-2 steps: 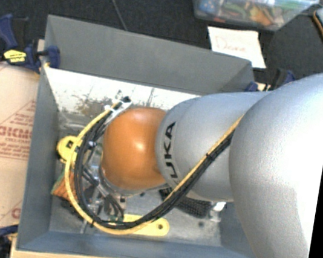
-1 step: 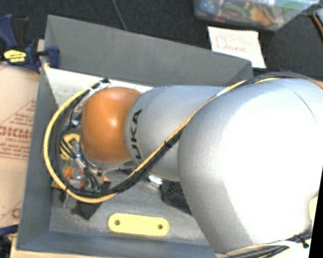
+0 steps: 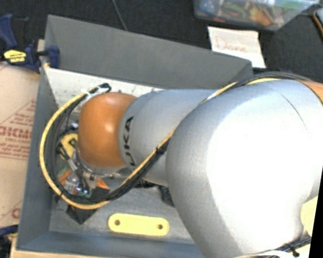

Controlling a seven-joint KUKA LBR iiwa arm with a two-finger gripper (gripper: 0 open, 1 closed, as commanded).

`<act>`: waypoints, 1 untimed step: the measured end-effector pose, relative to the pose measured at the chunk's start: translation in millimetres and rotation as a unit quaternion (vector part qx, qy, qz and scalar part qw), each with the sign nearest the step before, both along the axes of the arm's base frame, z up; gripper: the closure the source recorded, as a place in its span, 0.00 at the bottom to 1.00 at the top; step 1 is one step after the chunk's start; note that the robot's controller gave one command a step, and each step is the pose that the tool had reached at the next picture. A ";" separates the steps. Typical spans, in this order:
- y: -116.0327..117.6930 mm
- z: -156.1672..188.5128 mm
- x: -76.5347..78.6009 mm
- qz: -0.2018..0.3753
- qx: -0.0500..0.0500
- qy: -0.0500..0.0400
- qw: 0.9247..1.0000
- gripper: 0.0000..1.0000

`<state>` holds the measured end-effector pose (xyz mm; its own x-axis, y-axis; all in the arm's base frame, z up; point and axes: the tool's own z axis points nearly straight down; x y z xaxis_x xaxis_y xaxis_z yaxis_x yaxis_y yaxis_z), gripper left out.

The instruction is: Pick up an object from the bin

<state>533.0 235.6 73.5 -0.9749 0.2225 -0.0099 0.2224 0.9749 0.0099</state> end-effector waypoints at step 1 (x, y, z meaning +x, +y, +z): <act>-6.3 2.9 13.9 0.078 0.000 -0.003 0.997 0.00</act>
Offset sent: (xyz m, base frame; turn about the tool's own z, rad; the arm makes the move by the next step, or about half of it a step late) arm 0.0001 -0.0001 0.0000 -0.0012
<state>546.9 229.3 76.4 -0.9976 0.0679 -0.0155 0.0677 0.9977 0.0098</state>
